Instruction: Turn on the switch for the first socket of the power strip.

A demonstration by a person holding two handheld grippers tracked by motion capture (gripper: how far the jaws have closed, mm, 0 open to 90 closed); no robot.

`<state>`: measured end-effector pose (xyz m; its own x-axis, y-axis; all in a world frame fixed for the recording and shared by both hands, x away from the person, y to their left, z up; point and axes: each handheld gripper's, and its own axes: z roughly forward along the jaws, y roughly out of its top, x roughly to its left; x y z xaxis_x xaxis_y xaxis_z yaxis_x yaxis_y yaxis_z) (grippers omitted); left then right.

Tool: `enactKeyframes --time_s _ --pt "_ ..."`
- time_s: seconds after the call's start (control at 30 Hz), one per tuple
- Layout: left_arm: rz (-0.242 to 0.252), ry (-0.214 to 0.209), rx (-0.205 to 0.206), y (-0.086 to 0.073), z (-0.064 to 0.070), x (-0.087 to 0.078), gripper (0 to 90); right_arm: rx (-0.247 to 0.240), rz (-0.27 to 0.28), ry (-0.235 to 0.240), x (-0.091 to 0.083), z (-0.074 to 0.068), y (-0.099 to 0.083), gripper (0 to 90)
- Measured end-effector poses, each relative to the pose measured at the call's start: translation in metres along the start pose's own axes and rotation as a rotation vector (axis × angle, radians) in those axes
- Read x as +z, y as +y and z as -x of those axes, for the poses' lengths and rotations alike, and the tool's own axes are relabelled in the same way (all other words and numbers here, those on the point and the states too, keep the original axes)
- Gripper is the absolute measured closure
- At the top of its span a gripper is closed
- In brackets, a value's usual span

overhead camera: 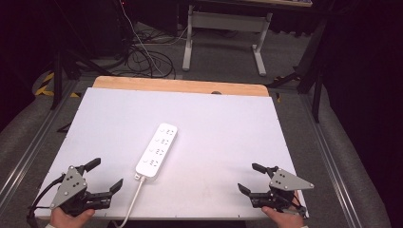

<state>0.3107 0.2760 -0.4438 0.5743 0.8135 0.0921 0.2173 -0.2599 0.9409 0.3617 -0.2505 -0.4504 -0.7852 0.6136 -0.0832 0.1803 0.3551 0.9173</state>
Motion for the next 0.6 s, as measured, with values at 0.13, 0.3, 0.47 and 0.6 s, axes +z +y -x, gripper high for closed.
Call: enactKeyframes --time_s 0.13,0.3,0.47,0.6 --pt "0.004 0.03 0.012 0.0023 0.0018 -0.003 11.2 0.002 -0.012 0.006 0.0018 0.0004 -0.0024 18.8" --pt "-0.013 0.003 0.003 0.0042 0.0024 -0.0019 12.9 0.0 -0.003 0.009 0.002 0.0004 -0.0023 18.8" --pt "-0.023 0.001 0.015 0.0053 0.0022 -0.0009 10.3 0.005 -0.005 0.014 0.0026 0.0006 -0.0029 18.8" --pt "-0.039 -0.007 0.007 0.0061 0.0034 -0.0006 10.8 0.008 -0.004 0.019 0.0037 -0.0004 -0.0032 18.8"
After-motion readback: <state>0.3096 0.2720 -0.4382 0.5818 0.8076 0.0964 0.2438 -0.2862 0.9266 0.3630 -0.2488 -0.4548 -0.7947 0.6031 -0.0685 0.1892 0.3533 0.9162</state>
